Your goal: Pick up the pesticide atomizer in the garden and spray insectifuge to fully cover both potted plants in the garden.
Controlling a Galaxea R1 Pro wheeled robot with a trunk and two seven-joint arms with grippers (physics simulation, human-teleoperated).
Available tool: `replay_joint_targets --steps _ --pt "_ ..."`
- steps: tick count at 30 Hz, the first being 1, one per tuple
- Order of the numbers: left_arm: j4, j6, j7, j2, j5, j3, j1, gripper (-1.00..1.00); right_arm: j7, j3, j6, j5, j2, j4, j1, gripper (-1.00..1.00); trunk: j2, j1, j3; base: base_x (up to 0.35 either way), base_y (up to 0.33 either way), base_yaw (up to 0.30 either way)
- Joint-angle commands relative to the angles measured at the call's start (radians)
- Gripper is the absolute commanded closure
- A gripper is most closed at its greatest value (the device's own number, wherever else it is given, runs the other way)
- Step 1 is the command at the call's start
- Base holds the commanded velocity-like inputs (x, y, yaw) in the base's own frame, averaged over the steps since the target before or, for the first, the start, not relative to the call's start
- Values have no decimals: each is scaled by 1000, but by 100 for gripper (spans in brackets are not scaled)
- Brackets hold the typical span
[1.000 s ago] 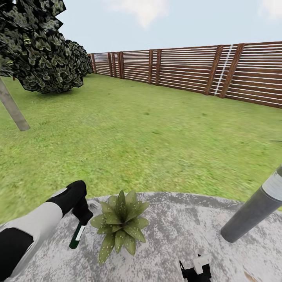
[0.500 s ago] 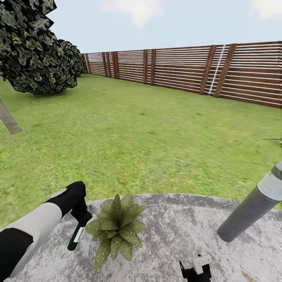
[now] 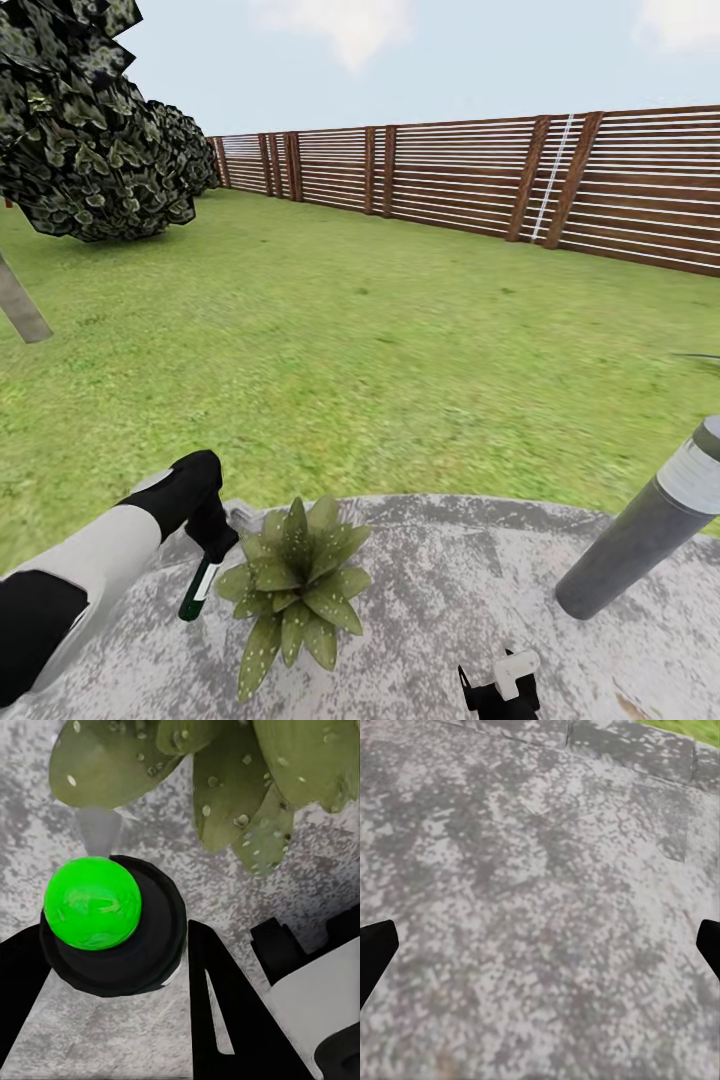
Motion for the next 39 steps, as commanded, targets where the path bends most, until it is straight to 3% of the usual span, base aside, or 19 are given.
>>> replay_joint_targets --steps 1,6,14,20,33,39 --pt "-1 6 -10 6 -7 -1 2 100 -3 -6 -3 10 0 1 -1 -100 0 0 -1 10 0 0" --pt "12 -5 -10 40 -7 -5 10 100 -3 -6 -3 10 0 1 -1 -100 0 0 -1 2 0 0" --pt "14 -10 -6 52 -6 -4 38 100 -3 -6 -3 10 0 1 -1 -100 0 0 -1 -7 0 0" --pt "5 -10 -2 54 -6 2 51 100 -4 -6 -3 10 0 1 -1 -100 0 0 -1 -229 0 0" --pt "-6 -7 6 53 -7 4 47 100 -4 -8 -3 7 2 -2 -1 -100 0 0 -1 -25 4 0" --pt "-6 2 59 57 -8 15 41 100 -4 -8 -3 8 2 -2 -1 -100 0 0 -1 -107 65 -24"
